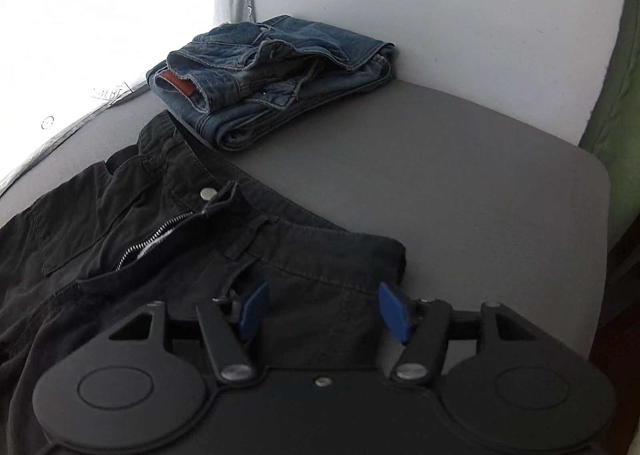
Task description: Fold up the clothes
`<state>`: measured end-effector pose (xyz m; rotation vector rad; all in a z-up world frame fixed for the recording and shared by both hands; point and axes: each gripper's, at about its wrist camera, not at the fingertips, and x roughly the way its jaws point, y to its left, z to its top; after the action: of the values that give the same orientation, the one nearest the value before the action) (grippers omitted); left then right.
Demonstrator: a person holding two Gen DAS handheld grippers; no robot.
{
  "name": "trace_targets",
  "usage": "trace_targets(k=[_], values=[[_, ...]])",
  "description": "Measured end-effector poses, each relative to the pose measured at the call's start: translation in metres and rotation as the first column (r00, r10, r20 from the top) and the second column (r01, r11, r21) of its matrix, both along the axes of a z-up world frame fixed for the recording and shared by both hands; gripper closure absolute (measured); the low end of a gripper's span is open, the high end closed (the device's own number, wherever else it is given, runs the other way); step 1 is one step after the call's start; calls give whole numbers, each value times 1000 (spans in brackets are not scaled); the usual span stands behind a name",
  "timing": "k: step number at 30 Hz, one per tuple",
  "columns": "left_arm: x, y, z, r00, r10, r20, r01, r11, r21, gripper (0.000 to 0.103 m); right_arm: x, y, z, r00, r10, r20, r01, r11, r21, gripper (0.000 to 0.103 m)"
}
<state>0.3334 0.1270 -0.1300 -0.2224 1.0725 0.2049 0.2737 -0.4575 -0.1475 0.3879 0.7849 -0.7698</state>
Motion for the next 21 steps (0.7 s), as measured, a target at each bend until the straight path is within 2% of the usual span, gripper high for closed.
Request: trace_targets(k=[3,6,8,11,12,14,15,16,19,21], values=[[-42,24,-9,996,90,-1,-90,996,-19,16,-26,0,-8,999,-28,26,25,995,100,36],[-76,41,-19,984,177,-3,-176,983,-42,16,-40,-9,-20,992,-72,102,45,969,244,35],[-97,49,-24,972,236,-11,-237,970,-57,16,-39,-11,-25,988,-80,132,44,965,258,31],[-119,53,-24,957,290,-7,-290,955,-55,16,-28,-8,-25,994,-27,108,2,976,218,34],[-125,54,-24,954,301,-5,-301,952,-56,16,-24,-7,-25,994,-2,112,-22,977,213,47],[-140,53,-23,946,325,3,-325,944,-61,16,-18,-2,-24,994,42,106,-61,981,185,59],[-145,51,-23,943,334,4,-333,941,-63,16,-16,0,-23,993,68,93,-82,983,164,82],[-149,50,-23,941,340,3,-339,939,-63,16,-15,2,-22,994,81,76,-91,986,140,92],[-161,45,-21,937,348,7,-347,936,-55,16,-31,-3,-13,989,45,143,-69,984,165,100],[-171,45,-19,936,352,19,-351,935,-47,16,-45,-8,-2,982,8,191,-45,981,188,100]])
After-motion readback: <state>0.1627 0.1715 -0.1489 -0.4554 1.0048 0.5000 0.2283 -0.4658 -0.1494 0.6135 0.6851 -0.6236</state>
